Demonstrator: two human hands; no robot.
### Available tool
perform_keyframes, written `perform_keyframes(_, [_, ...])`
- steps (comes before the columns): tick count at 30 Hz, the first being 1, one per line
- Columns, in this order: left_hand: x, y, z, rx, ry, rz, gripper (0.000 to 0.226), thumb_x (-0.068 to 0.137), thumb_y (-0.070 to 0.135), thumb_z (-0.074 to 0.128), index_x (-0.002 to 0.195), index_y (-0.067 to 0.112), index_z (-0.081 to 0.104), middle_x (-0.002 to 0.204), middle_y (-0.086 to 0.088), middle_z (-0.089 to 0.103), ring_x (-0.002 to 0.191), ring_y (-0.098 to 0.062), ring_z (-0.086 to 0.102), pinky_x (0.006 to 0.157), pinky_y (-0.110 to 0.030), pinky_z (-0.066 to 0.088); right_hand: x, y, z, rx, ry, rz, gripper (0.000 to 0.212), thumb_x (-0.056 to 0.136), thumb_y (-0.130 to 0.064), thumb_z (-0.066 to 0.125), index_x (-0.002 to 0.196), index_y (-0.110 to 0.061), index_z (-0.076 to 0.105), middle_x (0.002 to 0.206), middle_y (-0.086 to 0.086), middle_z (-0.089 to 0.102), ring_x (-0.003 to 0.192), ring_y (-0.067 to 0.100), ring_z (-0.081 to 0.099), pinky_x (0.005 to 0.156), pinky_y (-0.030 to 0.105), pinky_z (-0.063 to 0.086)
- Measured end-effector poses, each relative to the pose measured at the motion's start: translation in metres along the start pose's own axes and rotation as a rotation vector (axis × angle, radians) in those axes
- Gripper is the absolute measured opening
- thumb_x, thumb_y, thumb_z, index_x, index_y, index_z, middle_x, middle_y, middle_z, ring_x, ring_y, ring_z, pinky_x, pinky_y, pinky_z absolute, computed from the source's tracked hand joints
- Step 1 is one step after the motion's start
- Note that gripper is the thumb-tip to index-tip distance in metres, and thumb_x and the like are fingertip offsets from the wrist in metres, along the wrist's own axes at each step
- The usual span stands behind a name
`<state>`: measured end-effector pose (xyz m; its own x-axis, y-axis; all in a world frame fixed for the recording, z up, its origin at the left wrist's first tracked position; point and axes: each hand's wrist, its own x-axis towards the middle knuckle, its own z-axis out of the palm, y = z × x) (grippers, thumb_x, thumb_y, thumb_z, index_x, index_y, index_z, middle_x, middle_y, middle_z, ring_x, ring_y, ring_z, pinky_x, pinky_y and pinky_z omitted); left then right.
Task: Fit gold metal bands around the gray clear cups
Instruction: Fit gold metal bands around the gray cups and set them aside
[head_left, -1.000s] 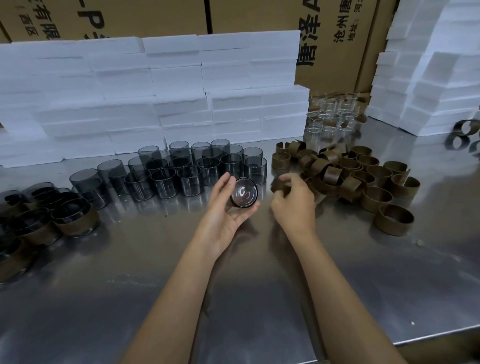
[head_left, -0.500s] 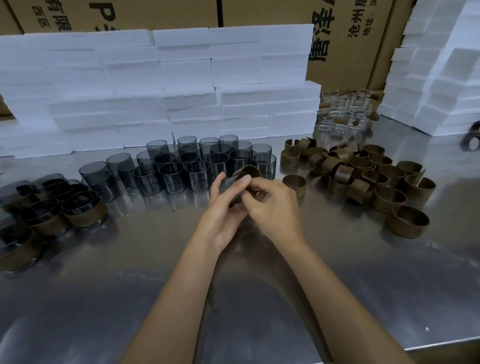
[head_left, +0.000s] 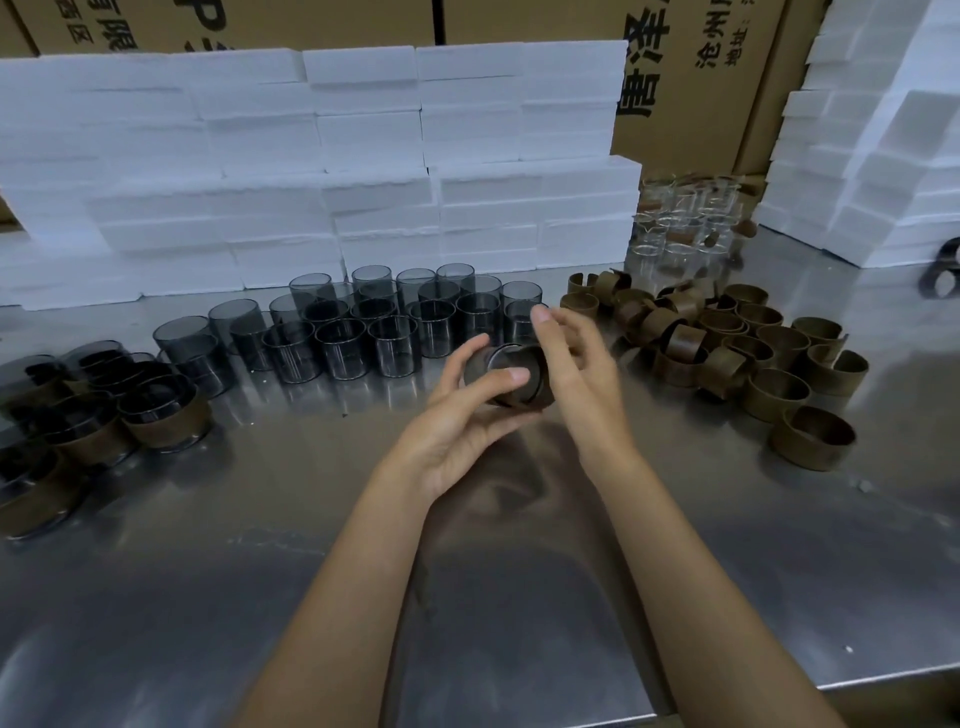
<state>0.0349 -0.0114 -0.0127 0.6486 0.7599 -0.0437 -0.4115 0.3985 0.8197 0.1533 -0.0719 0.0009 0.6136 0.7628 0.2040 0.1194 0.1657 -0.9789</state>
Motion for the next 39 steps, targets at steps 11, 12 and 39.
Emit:
perform_keyframes(11, [-0.004, -0.004, 0.004, 0.274, -0.012, -0.043, 0.07, 0.089, 0.001, 0.074, 0.149, 0.021, 0.044, 0.112, -0.016, 0.076, 0.1, -0.029, 0.075, 0.084, -0.034, 0.062, 0.004, 0.015, 0.005, -0.004, -0.022, 0.122, 0.059, 0.084, -0.078, 0.051, 0.084, -0.027, 0.08, 0.079, -0.004, 0.078, 0.077, 0.003, 0.072, 0.076, 0.027, 0.055])
perform_keyframes(12, [-0.004, -0.005, 0.004, 0.293, -0.007, -0.041, 0.071, 0.089, 0.002, 0.074, 0.15, 0.021, 0.044, 0.113, -0.016, 0.076, 0.1, -0.029, 0.075, 0.084, -0.034, 0.062, 0.004, 0.015, 0.005, -0.007, -0.007, 0.127, 0.063, 0.08, -0.082, 0.049, 0.083, -0.027, 0.079, 0.078, -0.004, 0.077, 0.076, 0.003, 0.071, 0.075, 0.027, 0.054])
perform_keyframes(39, [-0.005, -0.009, 0.009, 0.35, -0.046, -0.004, 0.056, 0.092, 0.008, 0.071, 0.145, 0.019, 0.055, 0.106, -0.006, 0.077, 0.094, -0.022, 0.076, 0.077, -0.033, 0.062, 0.012, 0.023, 0.005, 0.139, 0.203, 0.17, 0.066, 0.094, -0.069, 0.049, 0.058, -0.016, 0.066, 0.063, -0.007, 0.07, 0.063, 0.007, 0.067, 0.064, 0.024, 0.051])
